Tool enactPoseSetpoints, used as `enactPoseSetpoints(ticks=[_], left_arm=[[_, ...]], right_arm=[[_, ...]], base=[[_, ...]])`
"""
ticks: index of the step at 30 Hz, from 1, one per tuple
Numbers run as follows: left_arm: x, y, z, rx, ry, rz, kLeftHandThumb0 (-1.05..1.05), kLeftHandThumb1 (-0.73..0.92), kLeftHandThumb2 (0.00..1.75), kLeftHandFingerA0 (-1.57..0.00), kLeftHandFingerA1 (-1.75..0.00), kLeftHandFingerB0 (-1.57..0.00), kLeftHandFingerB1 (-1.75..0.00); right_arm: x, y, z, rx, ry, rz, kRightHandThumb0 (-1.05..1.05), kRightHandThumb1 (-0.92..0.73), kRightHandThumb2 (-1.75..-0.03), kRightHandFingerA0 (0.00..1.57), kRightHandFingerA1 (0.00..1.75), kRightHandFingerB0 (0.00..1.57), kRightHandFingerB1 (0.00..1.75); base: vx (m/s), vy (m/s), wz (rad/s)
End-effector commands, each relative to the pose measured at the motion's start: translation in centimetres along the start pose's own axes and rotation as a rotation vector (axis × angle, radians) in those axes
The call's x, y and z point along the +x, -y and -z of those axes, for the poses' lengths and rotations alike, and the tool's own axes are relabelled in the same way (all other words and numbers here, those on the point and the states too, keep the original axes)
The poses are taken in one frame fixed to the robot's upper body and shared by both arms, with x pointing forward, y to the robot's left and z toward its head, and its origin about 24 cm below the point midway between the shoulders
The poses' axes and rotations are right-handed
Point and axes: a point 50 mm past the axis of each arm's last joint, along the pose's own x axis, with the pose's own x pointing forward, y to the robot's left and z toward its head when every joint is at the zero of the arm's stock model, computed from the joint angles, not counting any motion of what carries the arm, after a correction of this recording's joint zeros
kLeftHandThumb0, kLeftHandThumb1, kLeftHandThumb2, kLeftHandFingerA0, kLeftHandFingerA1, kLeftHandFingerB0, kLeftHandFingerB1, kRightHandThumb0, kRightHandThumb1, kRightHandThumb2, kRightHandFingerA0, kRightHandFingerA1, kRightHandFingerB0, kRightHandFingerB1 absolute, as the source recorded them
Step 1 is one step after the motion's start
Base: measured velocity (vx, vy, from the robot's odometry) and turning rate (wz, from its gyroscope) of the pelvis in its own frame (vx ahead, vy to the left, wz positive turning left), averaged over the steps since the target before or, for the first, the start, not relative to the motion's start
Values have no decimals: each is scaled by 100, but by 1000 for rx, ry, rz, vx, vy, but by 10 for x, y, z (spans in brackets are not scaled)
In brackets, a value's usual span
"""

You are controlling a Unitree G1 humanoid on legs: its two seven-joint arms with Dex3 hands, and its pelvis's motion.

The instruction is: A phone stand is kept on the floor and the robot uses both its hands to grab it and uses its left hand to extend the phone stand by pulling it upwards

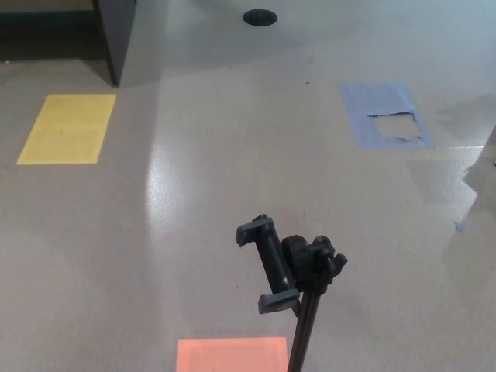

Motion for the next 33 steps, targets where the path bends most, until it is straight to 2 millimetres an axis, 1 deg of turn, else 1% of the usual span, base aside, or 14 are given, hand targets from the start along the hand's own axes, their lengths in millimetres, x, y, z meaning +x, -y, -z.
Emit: enactPoseSetpoints(ticks=[1, 4, 6, 7, 10, 11, 14, 16, 21, 24, 25, 27, 28, 33], left_arm=[[-41, -29, -60, -163, 580, -227, -80, 89, 68, -23, -31, -14, -25], [-42, -27, -60, -148, 590, -245, -80, 70, 98, -17, -43, -10, -39], [-42, -30, -62, -145, 596, -246, -79, 69, 97, -17, -43, -10, -39], [-41, -32, -67, -140, 617, -245, -75, 85, 65, -24, -31, -14, -27], [-40, -33, -75, -146, 643, -246, -73, 86, 66, -22, -30, -13, -26], [-40, -35, -77, -135, 658, -257, -77, 68, 97, -17, -43, -9, -39], [-40, -37, -86, -95, 708, -265, -78, 68, 94, -16, -41, -11, -39], [-40, -37, -98, -7, 757, -257, -72, 80, 64, -23, -29, -18, -28], [-38, -24, -133, 170, 927, -239, -71, 71, 62, -24, -29, -23, -30], [-35, -15, -153, 246, 1008, -210, -78, 62, 59, -26, -30, -26, -31], [-34, -10, -162, 263, 1049, -189, -82, 58, 59, -25, -29, -26, -30], [-32, -6, -170, 275, 1085, -175, -85, 57, 58, -25, -30, -27, -30], [-31, -2, -177, 295, 1115, -161, -88, 55, 58, -23, -28, -26, -29], [-31, 10, -208, 456, 1255, -161, -86, 52, 57, -23, -28, -22, -27]], right_arm=[[-16, 25, -56, 81, 539, 73, -79, -63, -85, 21, 75, 16, 71], [-14, 28, -59, 70, 537, 53, -41, -41, -100, 11, 61, 16, 64], [-14, 25, -60, 77, 542, 46, -41, -40, -100, 11, 61, 15, 64], [-13, 23, -61, 73, 539, 40, -41, -35, -96, 10, 61, 15, 64], [-13, 22, -62, 95, 544, 25, -41, -31, -93, 10, 61, 15, 64], [-13, 21, -63, 94, 549, 15, -79, -63, -56, 2, 92, 0, 78], [-13, 15, -70, 85, 567, -12, -83, -49, -82, 9, 75, 2, 64], [-12, 11, -78, 49, 587, -33, -83, -62, -57, 0, 86, 0, 50], [-5, 3, -97, 14, 606, -58, -97, -62, -61, 0, 74, 0, 27], [-2, -4, -104, -2, 624, -81, -90, -62, -57, 0, 71, 0, 29], [-1, -7, -105, -7, 625, -90, -88, -51, -90, 0, 58, 0, 55], [1, -10, -105, -12, 619, -92, -89, -61, -59, 0, 67, 0, 23], [3, -13, -106, -14, 611, -99, -89, -51, -89, 0, 60, 0, 58], [14, -22, -114, 18, 584, -136, -89, -50, -89, 0, 62, 0, 61]], base=[[0, 0, 0], [0, 0, 0], [0, 0, 0], [0, 0, 0], [0, 0, 0], [0, 0, 0], [0, 0, 0], [0, 0, 0], [0, 0, 0], [0, 0, 0], [0, 0, 0], [0, 0, 0], [0, 0, 0], [0, 0, 0]])
